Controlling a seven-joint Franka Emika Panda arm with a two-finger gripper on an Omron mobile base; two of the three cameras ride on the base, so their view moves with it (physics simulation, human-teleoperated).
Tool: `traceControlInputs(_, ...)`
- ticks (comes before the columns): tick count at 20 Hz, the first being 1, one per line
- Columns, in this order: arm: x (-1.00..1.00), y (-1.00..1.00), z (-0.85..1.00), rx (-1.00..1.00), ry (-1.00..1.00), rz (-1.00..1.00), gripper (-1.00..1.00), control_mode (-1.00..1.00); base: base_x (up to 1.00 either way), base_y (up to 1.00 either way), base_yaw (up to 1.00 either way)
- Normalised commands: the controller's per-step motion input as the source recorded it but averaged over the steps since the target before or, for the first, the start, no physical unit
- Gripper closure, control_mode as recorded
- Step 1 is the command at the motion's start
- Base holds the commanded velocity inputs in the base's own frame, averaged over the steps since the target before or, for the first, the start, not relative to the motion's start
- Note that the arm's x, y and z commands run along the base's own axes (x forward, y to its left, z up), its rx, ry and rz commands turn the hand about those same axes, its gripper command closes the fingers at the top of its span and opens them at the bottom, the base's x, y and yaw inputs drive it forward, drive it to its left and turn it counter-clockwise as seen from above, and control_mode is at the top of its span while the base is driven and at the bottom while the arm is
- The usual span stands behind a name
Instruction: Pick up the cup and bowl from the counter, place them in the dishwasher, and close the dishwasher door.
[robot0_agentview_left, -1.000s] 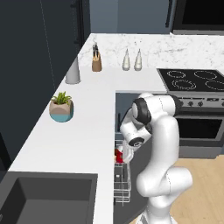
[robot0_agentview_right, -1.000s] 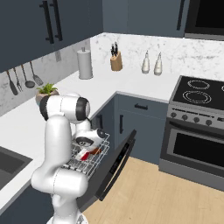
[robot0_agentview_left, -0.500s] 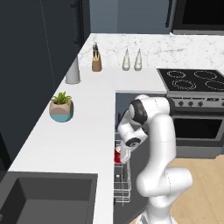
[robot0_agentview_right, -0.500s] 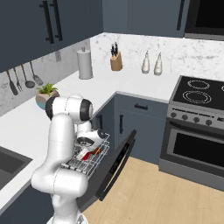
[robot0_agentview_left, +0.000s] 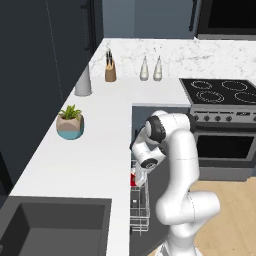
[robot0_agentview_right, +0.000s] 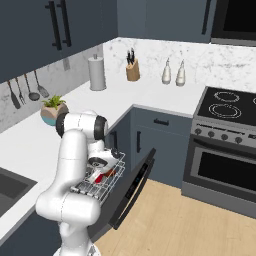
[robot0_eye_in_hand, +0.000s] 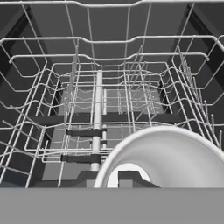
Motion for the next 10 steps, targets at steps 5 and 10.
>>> traceControlInputs(5, 0.12, 0.01, -0.45, 0.0, 0.0, 0.01, 1.0, -1.0, 0.0, 0.0, 0.0)
traceControlInputs(10, 0.06, 0.12, -0.66, 0.0, -0.01, 0.02, 1.0, -1.0, 0.0, 0.0, 0.0)
